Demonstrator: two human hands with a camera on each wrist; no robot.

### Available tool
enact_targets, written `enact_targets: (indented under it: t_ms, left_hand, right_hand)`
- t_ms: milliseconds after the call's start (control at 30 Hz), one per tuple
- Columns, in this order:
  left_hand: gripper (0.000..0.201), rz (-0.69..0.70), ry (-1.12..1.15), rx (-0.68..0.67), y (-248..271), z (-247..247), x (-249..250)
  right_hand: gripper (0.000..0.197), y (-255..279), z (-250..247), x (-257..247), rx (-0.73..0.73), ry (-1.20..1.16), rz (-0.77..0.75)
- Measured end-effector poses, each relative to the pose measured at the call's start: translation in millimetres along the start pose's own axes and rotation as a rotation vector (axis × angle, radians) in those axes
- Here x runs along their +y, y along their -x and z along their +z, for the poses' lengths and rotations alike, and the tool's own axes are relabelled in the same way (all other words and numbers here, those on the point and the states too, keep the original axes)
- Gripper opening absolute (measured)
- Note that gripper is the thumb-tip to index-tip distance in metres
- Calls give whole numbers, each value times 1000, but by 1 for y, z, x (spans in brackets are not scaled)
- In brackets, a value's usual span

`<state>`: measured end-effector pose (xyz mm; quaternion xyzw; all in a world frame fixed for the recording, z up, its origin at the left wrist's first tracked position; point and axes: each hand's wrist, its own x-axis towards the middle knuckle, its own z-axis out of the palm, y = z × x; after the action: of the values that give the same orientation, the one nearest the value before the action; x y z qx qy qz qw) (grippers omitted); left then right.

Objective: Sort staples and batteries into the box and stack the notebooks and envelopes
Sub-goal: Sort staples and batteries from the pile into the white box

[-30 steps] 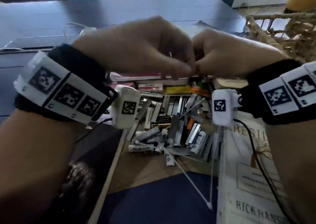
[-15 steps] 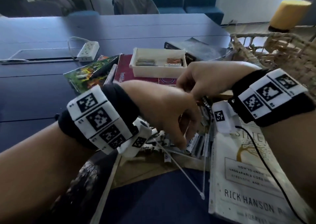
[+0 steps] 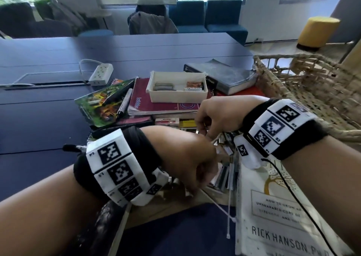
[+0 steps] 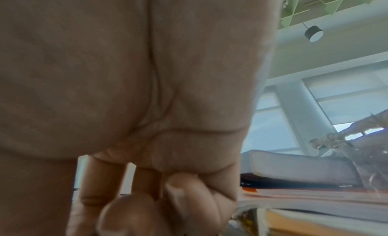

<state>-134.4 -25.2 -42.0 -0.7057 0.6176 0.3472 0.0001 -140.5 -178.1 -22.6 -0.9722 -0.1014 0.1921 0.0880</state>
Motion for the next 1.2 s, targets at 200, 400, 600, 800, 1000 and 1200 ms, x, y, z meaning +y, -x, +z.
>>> enact_targets:
  t_ms: [200, 400, 600, 800, 1000, 1200]
  left_hand:
    - [8, 116, 346, 278, 26, -21, -20]
    - [9, 185, 736, 724, 45, -34, -56]
    - [6, 13, 889, 1086, 37, -24, -94]
    - [11, -20, 847, 1178, 34, -24, -100]
    - [8, -8, 776, 1335, 36, -27, -101]
    - [8, 11, 759, 1441, 41, -36, -107]
  right_hand:
    - [10, -6, 1, 5, 14, -37, -20]
    - [11, -5, 0, 5, -30, -121, -31]
    - [15, -10, 0, -3, -70, -42, -37]
    - [12, -10, 1, -7, -107, 7, -48]
    - [15, -7, -7, 4, 38, -77, -66]
    - [15, 0, -32, 14, 278, -198, -94]
